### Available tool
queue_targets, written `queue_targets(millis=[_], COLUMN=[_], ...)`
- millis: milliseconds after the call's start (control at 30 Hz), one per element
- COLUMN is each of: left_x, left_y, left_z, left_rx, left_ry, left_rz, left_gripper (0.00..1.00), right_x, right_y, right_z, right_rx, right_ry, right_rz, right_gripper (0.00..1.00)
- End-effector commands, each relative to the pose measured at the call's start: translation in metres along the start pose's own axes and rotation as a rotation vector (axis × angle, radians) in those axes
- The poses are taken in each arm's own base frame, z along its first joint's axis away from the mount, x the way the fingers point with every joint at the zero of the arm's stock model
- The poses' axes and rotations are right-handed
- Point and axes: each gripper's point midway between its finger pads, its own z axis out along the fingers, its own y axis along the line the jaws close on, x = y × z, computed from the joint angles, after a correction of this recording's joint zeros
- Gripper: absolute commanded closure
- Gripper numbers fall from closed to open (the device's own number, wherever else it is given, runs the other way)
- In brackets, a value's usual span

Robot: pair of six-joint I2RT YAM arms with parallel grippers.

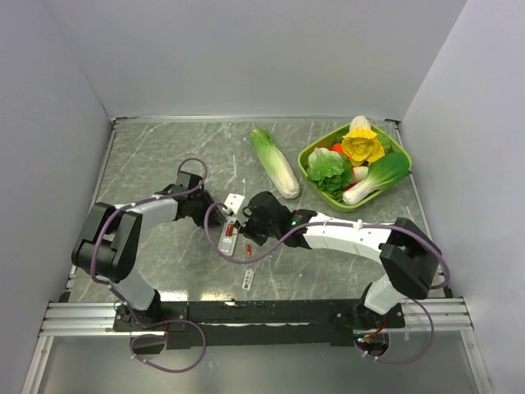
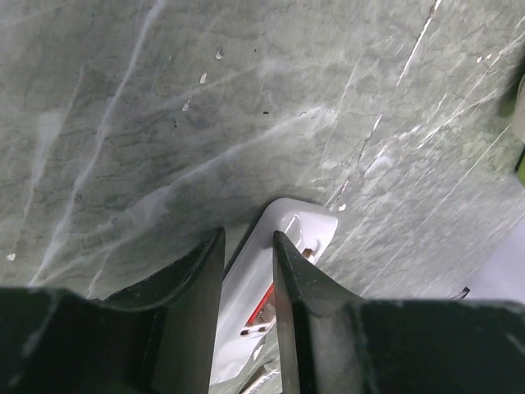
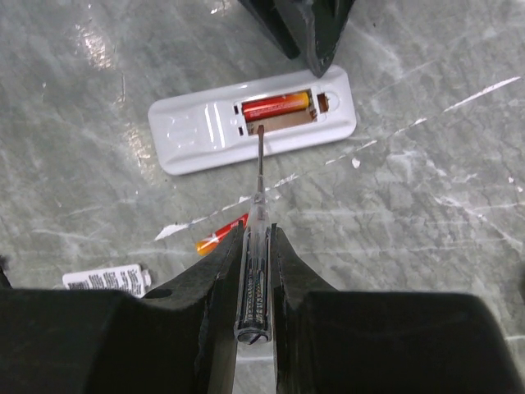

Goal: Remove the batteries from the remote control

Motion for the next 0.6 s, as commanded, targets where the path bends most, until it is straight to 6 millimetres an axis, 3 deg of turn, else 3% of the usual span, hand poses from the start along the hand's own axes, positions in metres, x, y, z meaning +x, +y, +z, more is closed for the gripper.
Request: queue_targets(millis=[0, 567], left_x=[0.005, 0.029], left_y=[0.003, 0.019], left_z=[0.003, 0.001], left_rx=[0.009, 0.0], left_ry=[0.018, 0.07], left_rz=[0.002, -0.047], left_gripper=[0.66, 0.74], right_x=[-0.021, -0.023], right_y=[-0.01, -0.007], right_z=[0.004, 0.022], right_rx=[0.026, 0.04], right_ry=[-0.012, 0.031], right_rz=[-0.02, -0.025], right_gripper=[1.0, 1.0])
